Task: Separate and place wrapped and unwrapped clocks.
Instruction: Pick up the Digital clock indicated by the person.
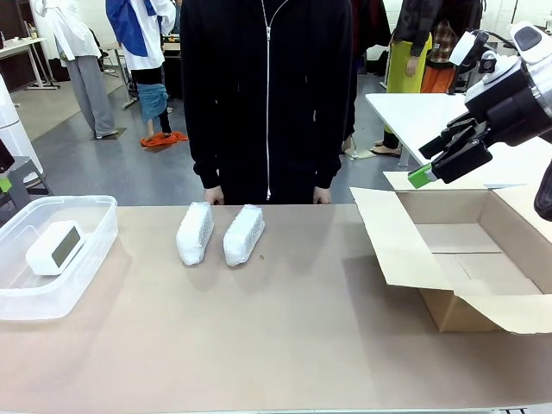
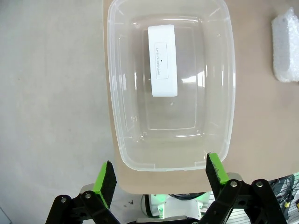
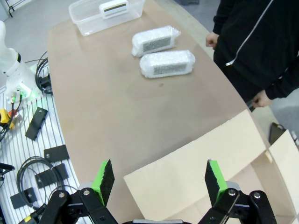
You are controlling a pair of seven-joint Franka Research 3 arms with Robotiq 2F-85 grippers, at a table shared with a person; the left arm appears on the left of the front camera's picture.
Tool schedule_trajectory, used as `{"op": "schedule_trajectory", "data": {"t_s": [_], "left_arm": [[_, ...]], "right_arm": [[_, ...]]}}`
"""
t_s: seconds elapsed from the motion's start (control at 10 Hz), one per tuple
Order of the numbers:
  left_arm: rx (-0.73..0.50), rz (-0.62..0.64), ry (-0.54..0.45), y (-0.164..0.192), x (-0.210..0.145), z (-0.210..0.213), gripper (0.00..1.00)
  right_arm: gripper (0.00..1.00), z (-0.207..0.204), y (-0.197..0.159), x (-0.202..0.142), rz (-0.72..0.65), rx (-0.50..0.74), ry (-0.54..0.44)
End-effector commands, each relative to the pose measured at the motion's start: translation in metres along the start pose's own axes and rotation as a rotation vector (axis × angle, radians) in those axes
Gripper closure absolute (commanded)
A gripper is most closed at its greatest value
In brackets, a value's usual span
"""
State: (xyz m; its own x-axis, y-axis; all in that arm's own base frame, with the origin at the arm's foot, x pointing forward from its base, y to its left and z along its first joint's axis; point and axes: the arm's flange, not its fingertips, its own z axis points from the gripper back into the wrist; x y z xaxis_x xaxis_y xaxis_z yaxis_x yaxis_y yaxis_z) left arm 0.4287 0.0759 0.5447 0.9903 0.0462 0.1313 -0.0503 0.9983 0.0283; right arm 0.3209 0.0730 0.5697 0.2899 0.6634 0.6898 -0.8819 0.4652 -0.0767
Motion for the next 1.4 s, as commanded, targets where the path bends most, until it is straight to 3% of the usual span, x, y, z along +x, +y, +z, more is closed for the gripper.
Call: {"op": "schedule_trajectory", "data": {"t_s": [0.0,0.8,1.0,1.3], "left_arm": [[0.002,0.007,-0.008,0.0,-0.001,0.002,0.0],[0.0,0.0,0.0,0.0,0.0,0.0,0.0],[-0.177,-0.242,-0.143,-0.052,0.011,0.017,0.0],[-0.393,-0.653,-0.229,-0.13,-0.012,0.064,0.0]], "right_arm": [[0.0,-0.002,0.0,-0.002,0.006,0.022,-0.019],[0.0,-0.002,0.0,-0.002,0.006,0.022,-0.019],[0.0,-0.002,0.0,-0.002,0.006,0.022,-0.019],[0.0,-0.002,0.0,-0.002,0.006,0.022,-0.019]]}}
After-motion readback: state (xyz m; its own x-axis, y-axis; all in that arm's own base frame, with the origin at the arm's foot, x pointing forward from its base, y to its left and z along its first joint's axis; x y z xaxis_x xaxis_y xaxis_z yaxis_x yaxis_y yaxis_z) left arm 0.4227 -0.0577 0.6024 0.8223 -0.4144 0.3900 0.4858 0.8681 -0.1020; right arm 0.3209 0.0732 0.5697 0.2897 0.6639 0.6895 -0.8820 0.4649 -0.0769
